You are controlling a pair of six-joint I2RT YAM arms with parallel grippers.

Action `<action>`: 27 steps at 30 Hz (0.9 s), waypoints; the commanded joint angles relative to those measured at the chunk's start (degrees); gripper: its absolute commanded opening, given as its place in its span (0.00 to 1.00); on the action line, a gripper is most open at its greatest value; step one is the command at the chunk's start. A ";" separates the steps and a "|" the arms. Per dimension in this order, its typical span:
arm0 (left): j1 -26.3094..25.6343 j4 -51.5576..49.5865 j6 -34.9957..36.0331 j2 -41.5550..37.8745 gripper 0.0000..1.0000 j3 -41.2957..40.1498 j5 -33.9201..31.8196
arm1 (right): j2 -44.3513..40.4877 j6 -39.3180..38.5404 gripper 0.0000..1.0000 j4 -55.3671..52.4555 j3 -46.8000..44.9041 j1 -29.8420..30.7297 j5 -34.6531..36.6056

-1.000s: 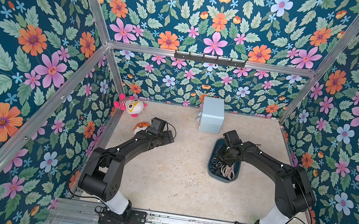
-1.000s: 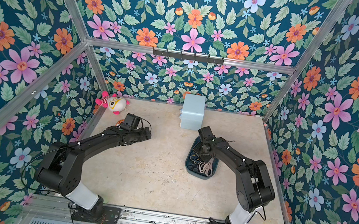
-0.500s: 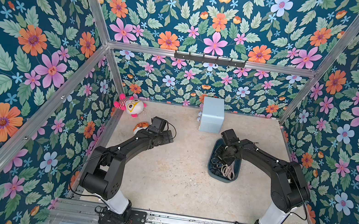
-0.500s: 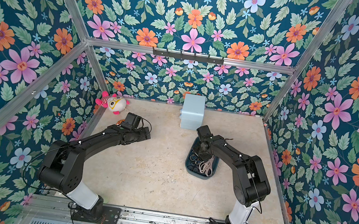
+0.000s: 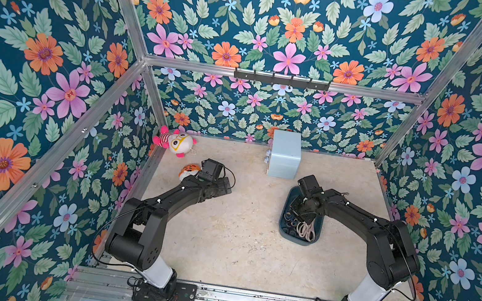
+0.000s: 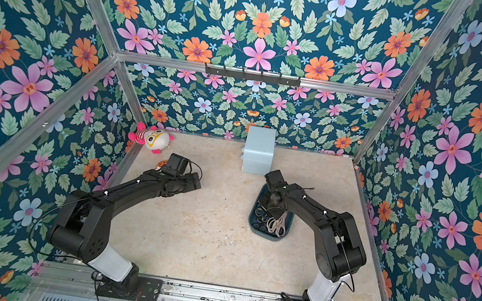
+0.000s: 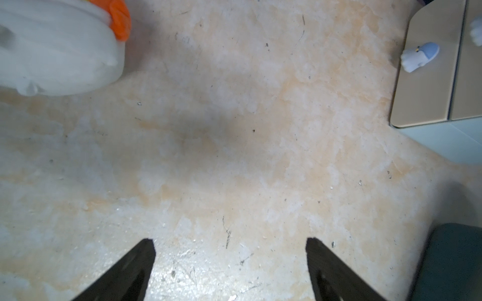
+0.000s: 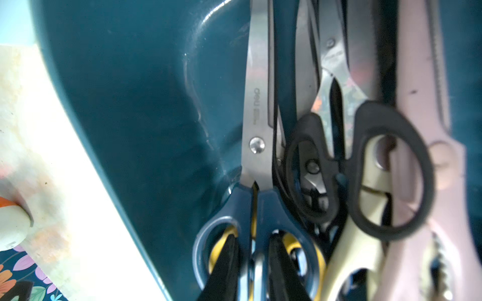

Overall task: Take the scissors out of the storage box
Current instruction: Pick up the scissors from the storage box, then place the scissors at the center of the board.

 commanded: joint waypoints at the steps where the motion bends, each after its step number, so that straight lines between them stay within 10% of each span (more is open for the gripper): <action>1: 0.08 -0.12 -0.86 -0.26 0.95 -0.29 -1.09 | -1.27 -0.67 0.01 -0.95 -0.17 0.08 1.26; 17: 2.00 0.34 -3.09 -0.49 0.97 -0.43 0.71 | -12.11 -4.62 0.00 -2.36 0.56 3.38 1.25; 27: 8.52 -0.82 -3.14 -5.27 0.97 -4.22 4.98 | 2.43 -7.46 0.00 0.12 14.41 13.39 2.93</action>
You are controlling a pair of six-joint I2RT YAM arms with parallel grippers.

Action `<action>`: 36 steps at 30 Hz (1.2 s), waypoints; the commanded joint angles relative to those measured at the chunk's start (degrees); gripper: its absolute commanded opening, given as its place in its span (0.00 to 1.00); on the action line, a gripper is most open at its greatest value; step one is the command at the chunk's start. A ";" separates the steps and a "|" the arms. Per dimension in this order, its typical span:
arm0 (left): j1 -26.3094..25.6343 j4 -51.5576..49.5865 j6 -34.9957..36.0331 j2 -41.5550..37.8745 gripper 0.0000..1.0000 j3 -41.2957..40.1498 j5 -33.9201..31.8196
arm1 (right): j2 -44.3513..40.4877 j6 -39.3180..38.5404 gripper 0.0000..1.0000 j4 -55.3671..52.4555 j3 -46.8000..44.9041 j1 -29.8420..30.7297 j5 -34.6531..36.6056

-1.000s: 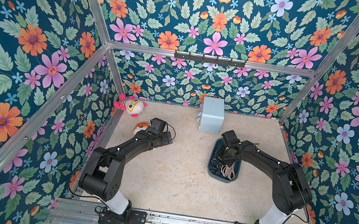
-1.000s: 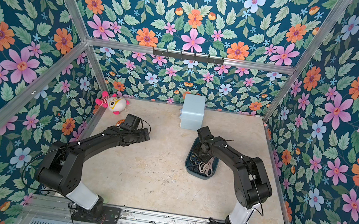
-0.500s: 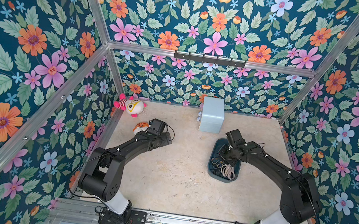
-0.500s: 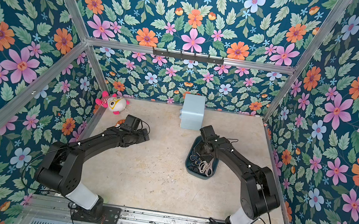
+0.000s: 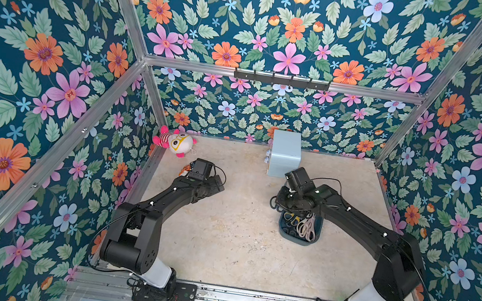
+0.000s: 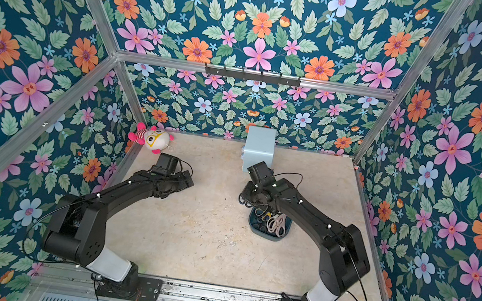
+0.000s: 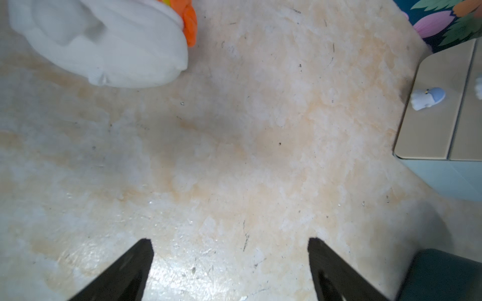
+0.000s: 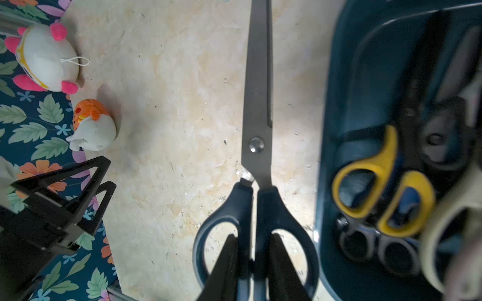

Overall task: Take the scissors out of the storage box
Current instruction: Place the scissors at the center of the board.

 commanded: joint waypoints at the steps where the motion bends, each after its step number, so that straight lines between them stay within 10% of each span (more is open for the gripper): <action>1: 2.79 -1.02 0.46 -2.47 0.97 -1.83 2.07 | 6.04 -1.87 0.00 1.62 5.00 2.20 0.82; 22: 8.12 -5.97 3.36 -11.63 0.96 -6.62 5.06 | 48.18 -3.27 0.00 -15.42 52.72 6.97 2.21; 29: 8.14 -5.79 2.38 -12.43 0.97 -8.14 5.10 | 50.78 -3.17 0.00 -16.80 53.60 6.94 2.23; 36: 8.12 -5.50 1.31 -12.83 0.96 -8.37 6.27 | 49.51 -3.27 0.23 -15.72 53.46 6.91 2.28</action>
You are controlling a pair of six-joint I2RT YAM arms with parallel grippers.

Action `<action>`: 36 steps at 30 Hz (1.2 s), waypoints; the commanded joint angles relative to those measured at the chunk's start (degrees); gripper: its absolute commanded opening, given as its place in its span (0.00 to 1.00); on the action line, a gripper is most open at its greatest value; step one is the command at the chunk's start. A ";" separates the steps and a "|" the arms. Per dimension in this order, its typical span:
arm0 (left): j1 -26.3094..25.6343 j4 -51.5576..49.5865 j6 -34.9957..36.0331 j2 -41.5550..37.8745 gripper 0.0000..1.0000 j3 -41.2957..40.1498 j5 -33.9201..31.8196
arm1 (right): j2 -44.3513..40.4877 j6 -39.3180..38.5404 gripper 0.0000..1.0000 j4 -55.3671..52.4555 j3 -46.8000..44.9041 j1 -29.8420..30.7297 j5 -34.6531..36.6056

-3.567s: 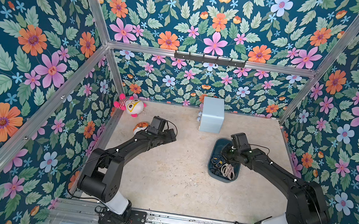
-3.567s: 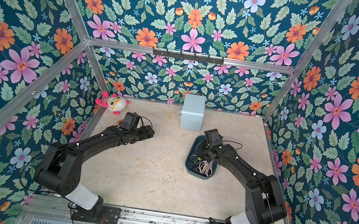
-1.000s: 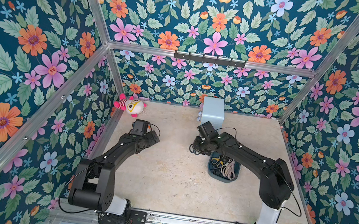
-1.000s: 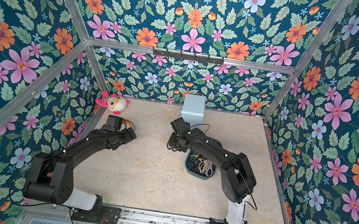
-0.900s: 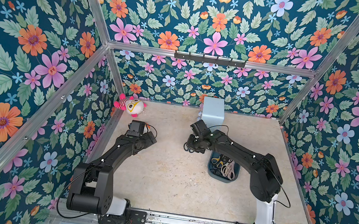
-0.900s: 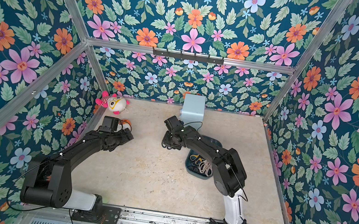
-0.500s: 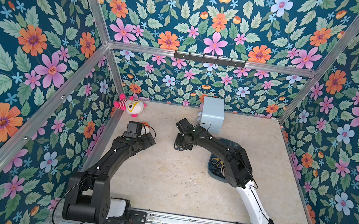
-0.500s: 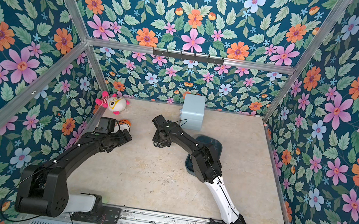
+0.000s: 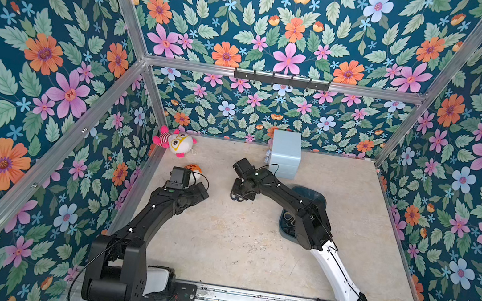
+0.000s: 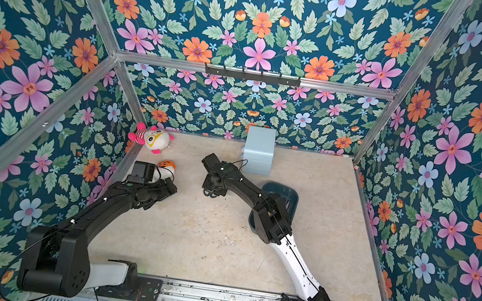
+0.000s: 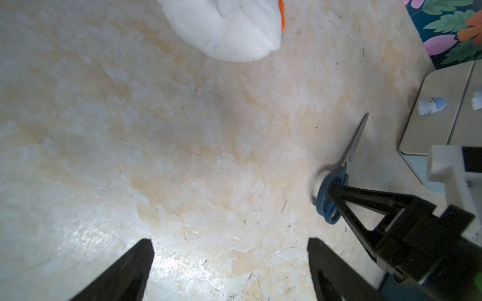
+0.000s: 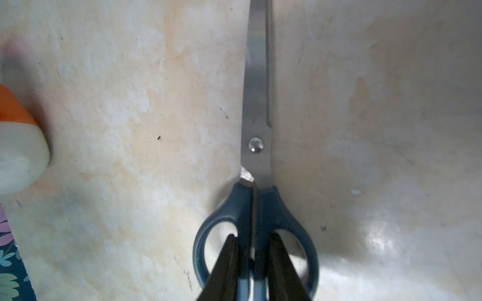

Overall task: Take the scissors out of the storage box
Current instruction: Place the scissors at the center of the board, then move the storage box to the center of the board.

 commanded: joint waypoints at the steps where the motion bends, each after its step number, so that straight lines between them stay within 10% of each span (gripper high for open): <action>1: 0.10 -0.38 -0.64 -0.41 0.96 0.18 0.54 | -0.01 -0.58 0.26 -3.79 -0.52 0.08 0.77; 12: 0.08 -1.26 -0.59 -2.28 0.96 0.78 0.75 | -6.60 -3.54 0.37 -6.10 4.52 -1.87 1.38; 36: -7.43 5.48 0.63 8.39 0.95 6.22 8.57 | -37.32 -3.41 0.35 -5.03 -40.41 -9.71 13.55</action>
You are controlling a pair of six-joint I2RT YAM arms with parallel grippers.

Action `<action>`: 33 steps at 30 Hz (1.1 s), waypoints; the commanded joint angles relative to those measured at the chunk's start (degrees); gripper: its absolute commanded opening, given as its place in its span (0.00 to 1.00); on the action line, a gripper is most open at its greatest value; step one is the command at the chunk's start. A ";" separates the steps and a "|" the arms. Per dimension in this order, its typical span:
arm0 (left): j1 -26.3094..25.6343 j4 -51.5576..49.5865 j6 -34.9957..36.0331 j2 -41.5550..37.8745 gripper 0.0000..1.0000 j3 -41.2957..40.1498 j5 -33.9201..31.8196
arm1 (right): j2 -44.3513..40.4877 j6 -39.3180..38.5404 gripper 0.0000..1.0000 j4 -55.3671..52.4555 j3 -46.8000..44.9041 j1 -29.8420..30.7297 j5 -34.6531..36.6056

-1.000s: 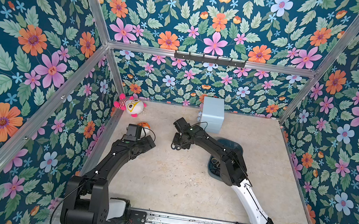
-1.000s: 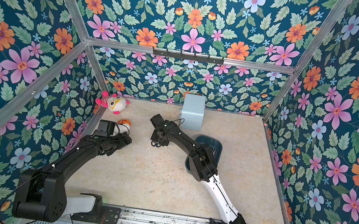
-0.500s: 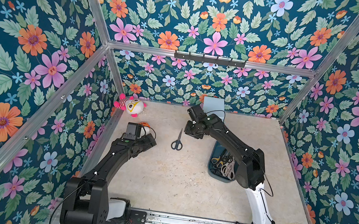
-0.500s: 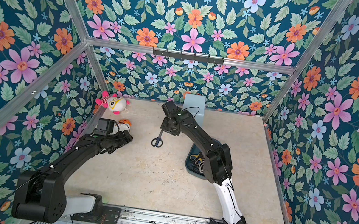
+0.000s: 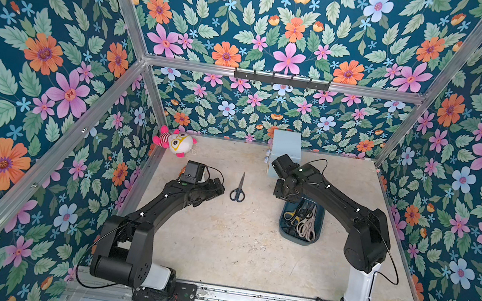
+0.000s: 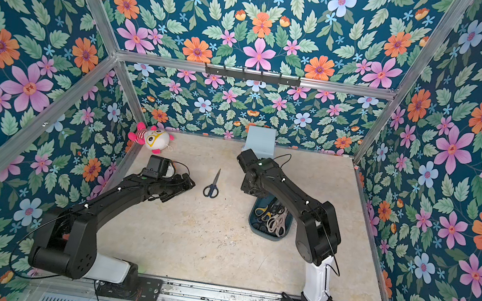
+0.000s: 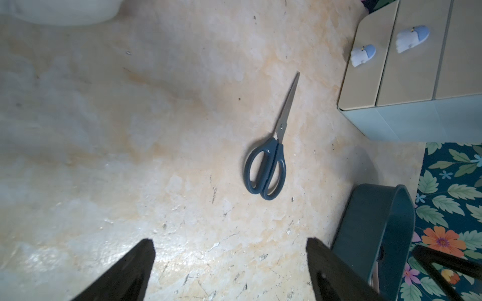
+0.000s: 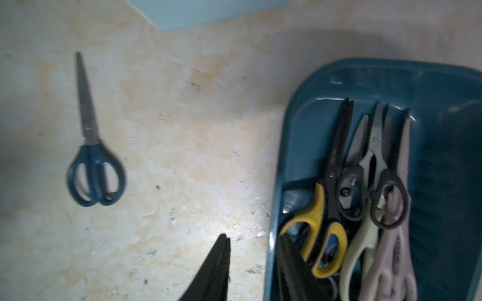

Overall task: Take the scissors out of the storage box
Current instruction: Move the storage box to the center of the board.

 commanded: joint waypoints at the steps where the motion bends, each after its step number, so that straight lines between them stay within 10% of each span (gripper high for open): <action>1: -0.31 0.37 0.32 0.32 0.95 0.50 -0.54 | -1.48 2.82 0.35 4.94 -4.99 -0.79 0.36; 12: -0.42 -0.87 0.38 -1.33 0.95 -0.33 -2.81 | 0.17 1.45 0.32 13.63 -10.67 -1.25 -3.29; 17: -0.45 -0.74 0.02 -1.39 0.95 -0.77 -2.98 | 0.61 -1.03 0.13 13.05 -11.36 -1.29 -1.75; 33: -0.53 -0.23 0.02 2.79 0.95 2.14 -1.26 | -11.52 -27.14 0.00 13.94 -25.65 -14.85 1.26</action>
